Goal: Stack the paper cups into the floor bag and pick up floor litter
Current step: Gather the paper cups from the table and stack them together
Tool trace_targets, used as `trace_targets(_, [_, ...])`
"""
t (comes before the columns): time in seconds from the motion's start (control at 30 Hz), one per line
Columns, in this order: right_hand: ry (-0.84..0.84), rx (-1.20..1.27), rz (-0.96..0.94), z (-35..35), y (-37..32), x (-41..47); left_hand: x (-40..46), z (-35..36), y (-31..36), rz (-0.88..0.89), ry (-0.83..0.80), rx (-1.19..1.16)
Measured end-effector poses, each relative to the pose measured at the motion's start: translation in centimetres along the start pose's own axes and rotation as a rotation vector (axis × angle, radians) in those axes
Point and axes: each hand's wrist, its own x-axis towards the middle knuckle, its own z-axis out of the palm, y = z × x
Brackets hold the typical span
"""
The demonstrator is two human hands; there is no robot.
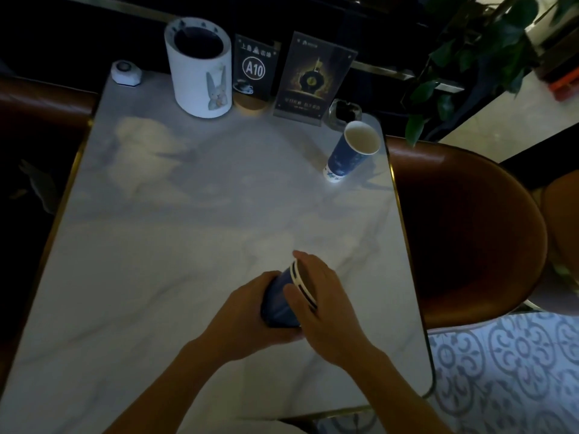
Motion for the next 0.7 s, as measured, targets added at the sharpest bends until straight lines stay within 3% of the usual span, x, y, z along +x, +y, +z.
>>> trace_targets(0.07, [-0.158,0.035,-0.055,-0.2,-0.5,0.3,0.1,0.2,0.0,-0.008,0.007,0.000])
trace_targets(0.13, [-0.098,0.006,-0.139,-0.6,0.0,0.8,0.3,0.3,0.0,-0.012,0.014,-0.005])
trace_targets(0.33, [-0.131,0.054,-0.111,-0.9,-0.2,2.0,1.6,-0.3,-0.2,-0.017,0.035,-0.005])
trace_targets(0.6, [-0.339,0.110,0.008,-1.5,0.3,3.9,2.6,-0.3,-1.1,-0.060,0.033,0.001])
trace_targets(0.7, [-0.297,-0.002,-0.036,-3.3,0.5,6.4,2.8,-0.5,-1.3,-0.070,0.051,-0.015])
